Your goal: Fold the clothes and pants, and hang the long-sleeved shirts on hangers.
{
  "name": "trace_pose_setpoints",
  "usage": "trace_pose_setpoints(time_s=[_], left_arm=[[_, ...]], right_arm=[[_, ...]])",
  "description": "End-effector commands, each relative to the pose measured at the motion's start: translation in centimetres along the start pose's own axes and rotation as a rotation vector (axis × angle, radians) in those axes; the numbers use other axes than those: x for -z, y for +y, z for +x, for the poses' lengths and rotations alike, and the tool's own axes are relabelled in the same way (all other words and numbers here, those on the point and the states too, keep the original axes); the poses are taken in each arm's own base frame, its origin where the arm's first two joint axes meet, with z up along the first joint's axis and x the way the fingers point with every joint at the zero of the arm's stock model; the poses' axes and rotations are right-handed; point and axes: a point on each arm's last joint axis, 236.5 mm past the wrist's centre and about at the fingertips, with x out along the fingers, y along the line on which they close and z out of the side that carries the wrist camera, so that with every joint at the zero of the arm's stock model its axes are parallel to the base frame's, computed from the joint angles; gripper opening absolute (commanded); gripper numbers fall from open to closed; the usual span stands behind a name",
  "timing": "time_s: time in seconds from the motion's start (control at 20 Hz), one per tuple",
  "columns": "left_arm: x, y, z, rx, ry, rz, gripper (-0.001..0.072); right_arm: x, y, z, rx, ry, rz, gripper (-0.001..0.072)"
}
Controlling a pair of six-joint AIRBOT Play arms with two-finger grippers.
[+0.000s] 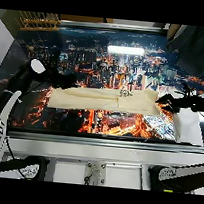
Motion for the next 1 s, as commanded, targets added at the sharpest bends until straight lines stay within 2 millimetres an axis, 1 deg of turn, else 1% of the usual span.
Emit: trace_pose_setpoints(time_s=[0.0,0.15,0.25,0.3,0.35,0.4,0.45,0.55,0.65,0.7,0.75,0.85,0.95], left_arm=[[0.2,-2.2,0.9,0.019,-0.025,0.019,0.0005],[0.3,-3.6,1.4,0.034,-0.040,0.047,0.0005],[0.4,-4.5,1.6,0.043,-0.048,0.065,0.0005],[0.5,-4.8,1.7,0.046,-0.051,0.072,0.0005],[0.5,-5.1,1.9,0.050,-0.055,0.073,0.0005],[0.6,-5.4,2.2,0.052,-0.051,0.078,0.0005],[1.0,-5.6,2.8,0.051,-0.037,0.073,0.0005],[2.1,-5.8,4.7,0.045,0.005,0.077,0.0005],[3.2,-6.2,6.9,0.039,0.046,0.092,0.0005],[3.5,-6.8,8.2,0.039,0.072,0.106,0.0005],[3.5,-7.5,9.4,0.042,0.089,0.121,0.0005],[3.5,-9.6,11.9,0.056,0.113,0.163,0.0005],[3.7,-11.6,14.2,0.070,0.136,0.204,0.0005]], right_arm=[[0.8,2.3,2.5,-0.055,0.047,-0.027,0.0656],[1.3,5.0,4.0,-0.105,0.067,-0.039,0.0654],[1.8,6.0,4.9,-0.106,0.085,-0.062,0.0637],[2.0,6.3,5.1,-0.106,0.090,-0.070,0.0480],[2.1,6.4,5.2,-0.106,0.093,-0.073,0.0287],[2.1,6.5,5.1,-0.106,0.092,-0.075,0.0133],[2.0,6.5,4.7,-0.103,0.087,-0.081,0.0011],[1.9,6.4,3.4,-0.066,0.079,-0.111,0.0009],[2.1,6.5,0.8,0.016,0.101,-0.173,0.0008],[2.2,7.1,-0.9,0.047,0.118,-0.203,0.0008],[2.3,8.0,-2.6,0.072,0.134,-0.228,0.0008],[2.3,10.3,-5.7,0.106,0.137,-0.264,0.0008],[2.2,13.0,-8.2,0.130,0.115,-0.289,0.0008]])
